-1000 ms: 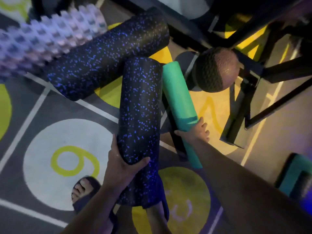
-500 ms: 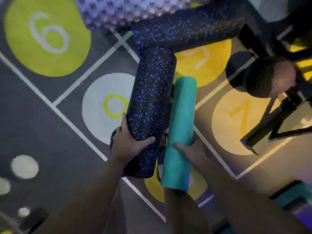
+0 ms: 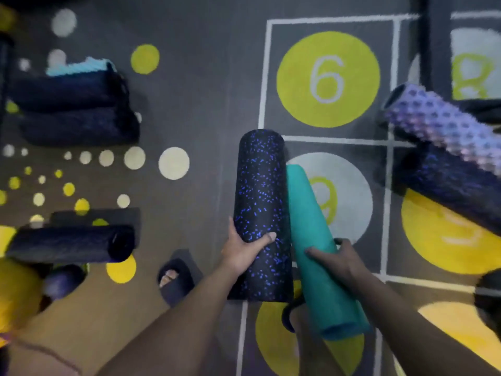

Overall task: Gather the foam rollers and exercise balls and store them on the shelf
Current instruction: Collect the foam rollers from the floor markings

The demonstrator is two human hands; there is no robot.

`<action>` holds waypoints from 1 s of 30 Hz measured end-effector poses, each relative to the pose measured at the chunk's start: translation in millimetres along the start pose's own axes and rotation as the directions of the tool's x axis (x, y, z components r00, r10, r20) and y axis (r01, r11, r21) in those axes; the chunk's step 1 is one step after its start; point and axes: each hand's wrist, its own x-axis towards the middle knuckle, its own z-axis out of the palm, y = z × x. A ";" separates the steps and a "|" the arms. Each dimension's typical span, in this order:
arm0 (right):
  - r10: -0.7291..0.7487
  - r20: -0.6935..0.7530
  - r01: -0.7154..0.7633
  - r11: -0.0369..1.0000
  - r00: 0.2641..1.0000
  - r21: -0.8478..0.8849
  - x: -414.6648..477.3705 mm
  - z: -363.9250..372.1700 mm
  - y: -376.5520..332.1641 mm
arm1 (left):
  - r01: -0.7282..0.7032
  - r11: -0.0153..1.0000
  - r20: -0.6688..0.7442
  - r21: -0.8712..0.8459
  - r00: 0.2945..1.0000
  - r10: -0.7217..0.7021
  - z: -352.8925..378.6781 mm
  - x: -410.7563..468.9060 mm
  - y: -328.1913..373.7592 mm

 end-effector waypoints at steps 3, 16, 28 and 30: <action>-0.031 0.002 0.031 0.994 1.000 -0.106 -22.0 62.4 -34.4 | 0.024 0.988 -0.033 -0.150 0.999 -0.029 -61.0 0.5 -21.9; -0.315 0.197 0.331 0.461 0.929 -0.823 -77.7 390.2 -250.9 | 0.033 0.741 -0.304 -0.670 0.899 -0.315 -411.4 90.1 -149.8; -0.622 0.396 0.619 0.185 0.675 -0.764 -53.8 594.4 -391.6 | 0.035 0.719 -0.269 -0.694 0.914 -0.304 -492.2 127.5 -248.5; -0.681 0.469 0.717 0.119 0.562 -0.687 -57.0 620.1 -401.1 | 0.067 0.717 -0.221 -0.693 0.928 -0.300 -479.3 120.7 -258.1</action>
